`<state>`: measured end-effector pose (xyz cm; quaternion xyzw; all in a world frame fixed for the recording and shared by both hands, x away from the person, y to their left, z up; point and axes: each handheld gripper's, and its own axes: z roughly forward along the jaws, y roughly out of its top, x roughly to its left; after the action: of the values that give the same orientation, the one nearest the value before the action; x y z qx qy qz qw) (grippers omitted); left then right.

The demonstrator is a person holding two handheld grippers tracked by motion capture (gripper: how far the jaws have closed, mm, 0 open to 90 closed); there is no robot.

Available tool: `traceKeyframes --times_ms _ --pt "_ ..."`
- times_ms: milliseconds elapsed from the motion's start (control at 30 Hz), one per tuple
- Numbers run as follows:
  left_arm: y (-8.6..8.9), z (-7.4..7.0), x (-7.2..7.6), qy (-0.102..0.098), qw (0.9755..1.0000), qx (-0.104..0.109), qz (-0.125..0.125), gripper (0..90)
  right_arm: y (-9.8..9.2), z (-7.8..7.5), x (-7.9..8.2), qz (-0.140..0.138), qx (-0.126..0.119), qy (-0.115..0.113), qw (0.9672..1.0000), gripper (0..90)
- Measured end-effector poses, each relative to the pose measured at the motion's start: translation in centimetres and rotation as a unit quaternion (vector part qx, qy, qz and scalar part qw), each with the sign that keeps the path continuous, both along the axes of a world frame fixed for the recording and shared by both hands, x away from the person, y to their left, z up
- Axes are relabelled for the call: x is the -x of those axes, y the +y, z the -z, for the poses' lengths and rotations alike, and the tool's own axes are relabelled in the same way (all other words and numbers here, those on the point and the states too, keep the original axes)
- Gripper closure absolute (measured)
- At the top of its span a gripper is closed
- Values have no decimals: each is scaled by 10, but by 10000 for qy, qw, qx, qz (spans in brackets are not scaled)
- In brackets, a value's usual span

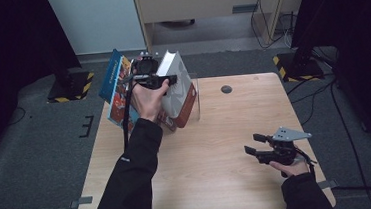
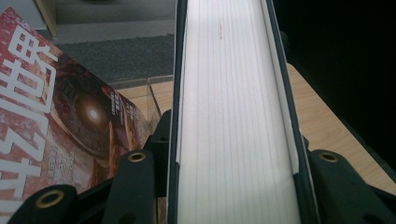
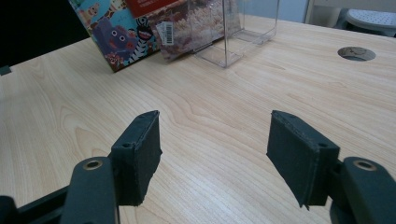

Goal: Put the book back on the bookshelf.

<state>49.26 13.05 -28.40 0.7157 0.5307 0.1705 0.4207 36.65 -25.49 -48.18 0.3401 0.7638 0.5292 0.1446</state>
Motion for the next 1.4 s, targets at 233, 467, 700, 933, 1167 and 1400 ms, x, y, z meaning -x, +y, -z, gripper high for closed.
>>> traceKeyframes --times_ms 233,467,700,933,1167,1400 --pt "-5 8 -22 20 9998 73 -187 530 -2 1 0 25 -8 -6 10000 349" --pt "-10 25 -40 145 9992 166 -345 530 -3 1 0 29 -29 4 10000 353" --pt "-11 28 -46 21 9989 150 -436 529 -3 2 0 -2 -22 -13 10000 359" --pt "-15 28 -45 52 9986 47 -517 530 -1 2 0 -18 -1 14 10000 361" --pt "-27 31 -44 72 9979 -97 -630 529 -1 2 0 -19 -11 11 10000 363" --pt "-32 45 -53 184 9973 -142 -692 529 -2 1 0 -8 -28 -8 10000 368"
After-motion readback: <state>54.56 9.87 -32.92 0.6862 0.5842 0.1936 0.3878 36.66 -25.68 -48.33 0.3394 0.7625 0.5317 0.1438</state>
